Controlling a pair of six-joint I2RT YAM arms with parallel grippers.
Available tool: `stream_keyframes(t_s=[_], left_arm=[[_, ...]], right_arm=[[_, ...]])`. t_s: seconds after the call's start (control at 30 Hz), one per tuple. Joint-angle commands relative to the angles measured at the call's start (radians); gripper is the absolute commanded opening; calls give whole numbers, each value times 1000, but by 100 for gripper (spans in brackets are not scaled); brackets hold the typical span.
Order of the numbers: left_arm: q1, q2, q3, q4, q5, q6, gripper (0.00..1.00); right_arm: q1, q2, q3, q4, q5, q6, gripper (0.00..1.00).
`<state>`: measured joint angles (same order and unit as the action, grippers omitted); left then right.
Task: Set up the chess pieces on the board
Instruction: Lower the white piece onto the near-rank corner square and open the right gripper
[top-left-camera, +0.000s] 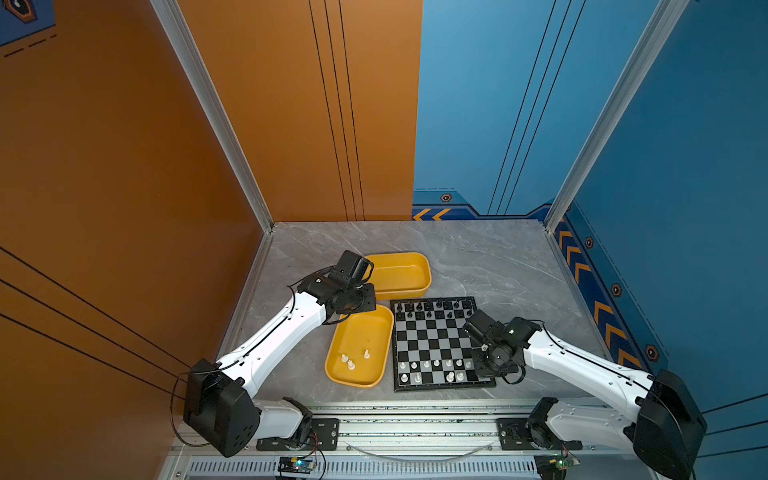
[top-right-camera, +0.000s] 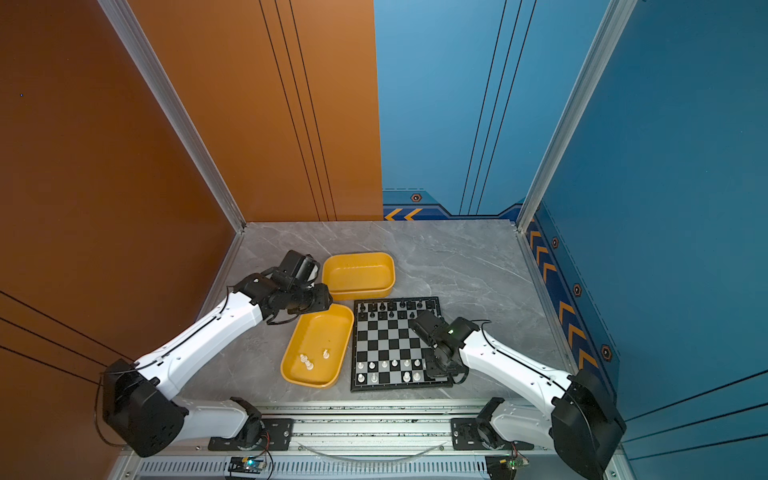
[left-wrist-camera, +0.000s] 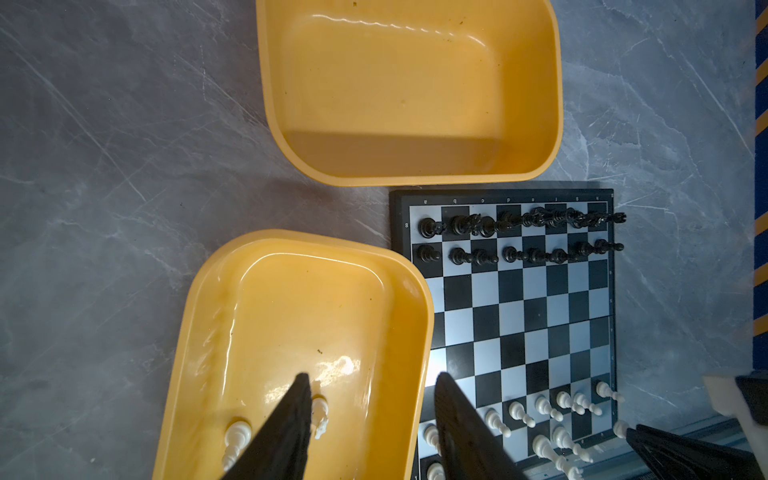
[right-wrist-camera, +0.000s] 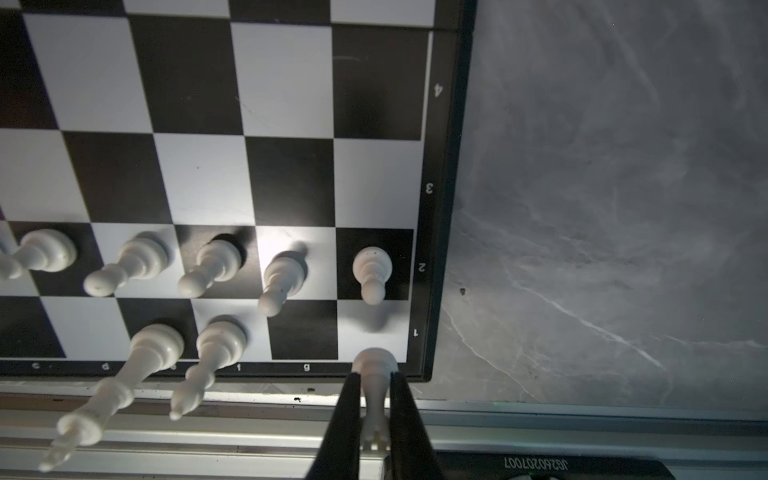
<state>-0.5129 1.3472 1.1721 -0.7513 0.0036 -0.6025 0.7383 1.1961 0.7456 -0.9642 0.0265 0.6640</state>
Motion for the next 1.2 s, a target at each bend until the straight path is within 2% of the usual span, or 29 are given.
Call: stream_keyframes(t_s=[0.0, 0.77, 1.17], left_arm=[[-8, 13, 35, -11, -19, 1, 50], [-7, 10, 30, -23, -27, 4, 49], [-6, 10, 32, -23, -34, 11, 49]], right_arm=[[-12, 15, -23, 23, -3, 24, 13], [-24, 44, -52, 56, -40, 20, 16], [-25, 28, -22, 24, -19, 31, 36]])
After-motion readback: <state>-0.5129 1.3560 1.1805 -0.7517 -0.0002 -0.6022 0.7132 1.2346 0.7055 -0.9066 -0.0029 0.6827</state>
